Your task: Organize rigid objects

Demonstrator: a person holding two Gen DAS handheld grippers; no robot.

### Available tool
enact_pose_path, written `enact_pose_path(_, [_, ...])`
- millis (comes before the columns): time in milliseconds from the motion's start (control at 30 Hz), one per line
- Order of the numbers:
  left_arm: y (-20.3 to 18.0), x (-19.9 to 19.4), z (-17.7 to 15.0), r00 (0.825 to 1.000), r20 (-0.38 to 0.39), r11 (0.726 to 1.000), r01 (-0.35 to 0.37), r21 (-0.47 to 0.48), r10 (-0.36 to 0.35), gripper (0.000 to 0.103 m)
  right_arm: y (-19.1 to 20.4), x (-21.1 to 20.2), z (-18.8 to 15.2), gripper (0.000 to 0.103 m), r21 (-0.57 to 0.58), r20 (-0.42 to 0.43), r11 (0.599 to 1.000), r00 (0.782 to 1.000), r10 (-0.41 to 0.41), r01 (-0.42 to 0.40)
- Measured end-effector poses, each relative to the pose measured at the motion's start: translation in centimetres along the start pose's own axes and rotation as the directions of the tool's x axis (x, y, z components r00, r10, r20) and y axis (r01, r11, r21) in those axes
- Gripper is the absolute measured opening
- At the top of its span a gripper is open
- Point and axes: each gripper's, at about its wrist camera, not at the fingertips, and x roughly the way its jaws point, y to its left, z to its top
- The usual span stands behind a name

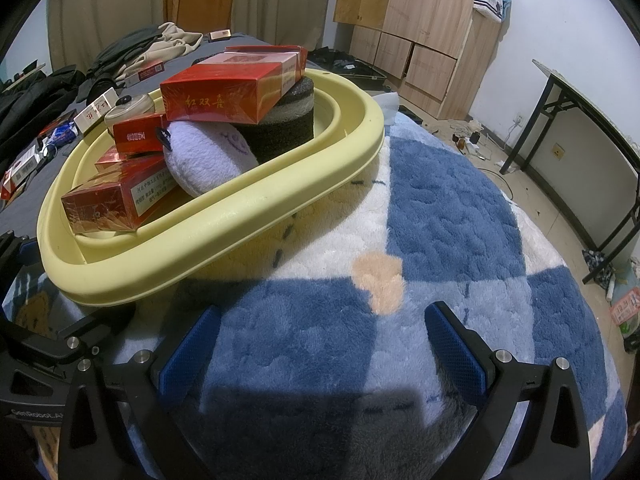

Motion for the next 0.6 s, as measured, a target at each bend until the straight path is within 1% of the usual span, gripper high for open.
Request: enact_pose_path(600, [0.03,-0.1,-0.11,1.0,0.0,1.0,-0.001,0.001,0.001,0.103,0.04,-0.07,-0.14,0.103,0.004,-0.001,1.0,1.0,0.006,-0.006])
